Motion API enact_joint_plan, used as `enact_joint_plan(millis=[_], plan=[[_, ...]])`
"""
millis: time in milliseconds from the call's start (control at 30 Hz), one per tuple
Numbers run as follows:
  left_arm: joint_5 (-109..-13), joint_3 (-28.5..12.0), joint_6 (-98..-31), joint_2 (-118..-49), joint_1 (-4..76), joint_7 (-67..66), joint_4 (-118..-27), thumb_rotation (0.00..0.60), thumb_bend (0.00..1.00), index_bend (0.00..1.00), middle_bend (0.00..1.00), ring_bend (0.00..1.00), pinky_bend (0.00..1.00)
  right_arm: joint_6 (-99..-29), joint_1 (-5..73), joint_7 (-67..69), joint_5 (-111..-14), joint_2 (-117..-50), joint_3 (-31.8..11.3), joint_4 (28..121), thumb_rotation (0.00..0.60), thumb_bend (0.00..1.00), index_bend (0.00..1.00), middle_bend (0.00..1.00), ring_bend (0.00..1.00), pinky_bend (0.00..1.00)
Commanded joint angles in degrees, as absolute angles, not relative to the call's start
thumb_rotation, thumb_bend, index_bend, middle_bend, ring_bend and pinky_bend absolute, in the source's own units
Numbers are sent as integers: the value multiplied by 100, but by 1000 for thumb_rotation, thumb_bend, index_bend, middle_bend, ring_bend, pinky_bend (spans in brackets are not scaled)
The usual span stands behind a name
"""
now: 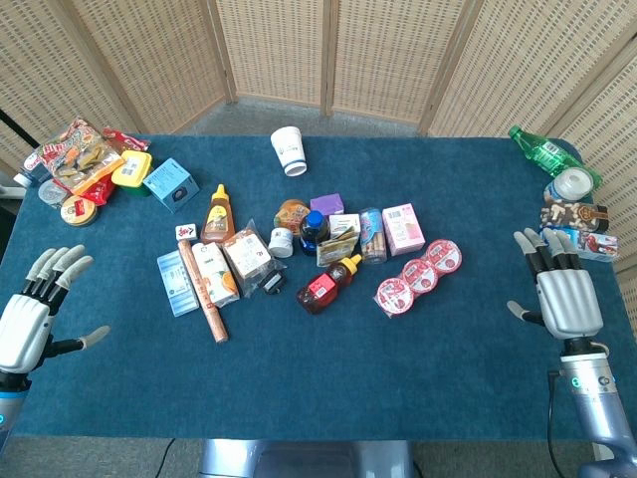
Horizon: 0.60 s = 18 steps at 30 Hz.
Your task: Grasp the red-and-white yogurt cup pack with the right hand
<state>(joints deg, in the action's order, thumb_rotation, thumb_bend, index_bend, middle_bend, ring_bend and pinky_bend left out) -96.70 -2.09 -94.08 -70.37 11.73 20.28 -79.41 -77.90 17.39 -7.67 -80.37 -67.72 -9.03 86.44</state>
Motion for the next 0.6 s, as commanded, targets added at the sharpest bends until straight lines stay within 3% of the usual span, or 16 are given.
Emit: enact_joint_plan(millis=[33, 267, 600], plan=[[-9676, -208, -9396, -7039, 1183, 2018, -7940, 600, 79, 112, 0, 0, 0, -7743, 1734, -736, -8013, -6738, -896, 8684, 600, 0, 0, 0, 0, 0], [-9663, -239, -9440, -7057, 1176, 1970, -7985, 600, 79, 111, 0, 0, 0, -7473, 1878, -530, -8275, -6618, -783, 8687, 600, 0, 0, 0, 0, 0], [-9594, -268, -9380, -7074, 1199, 1994, -7969, 600, 78, 111, 0, 0, 0, -6409, 2625, -585, -8954, -6344, -515, 8579, 600, 0, 0, 0, 0, 0]])
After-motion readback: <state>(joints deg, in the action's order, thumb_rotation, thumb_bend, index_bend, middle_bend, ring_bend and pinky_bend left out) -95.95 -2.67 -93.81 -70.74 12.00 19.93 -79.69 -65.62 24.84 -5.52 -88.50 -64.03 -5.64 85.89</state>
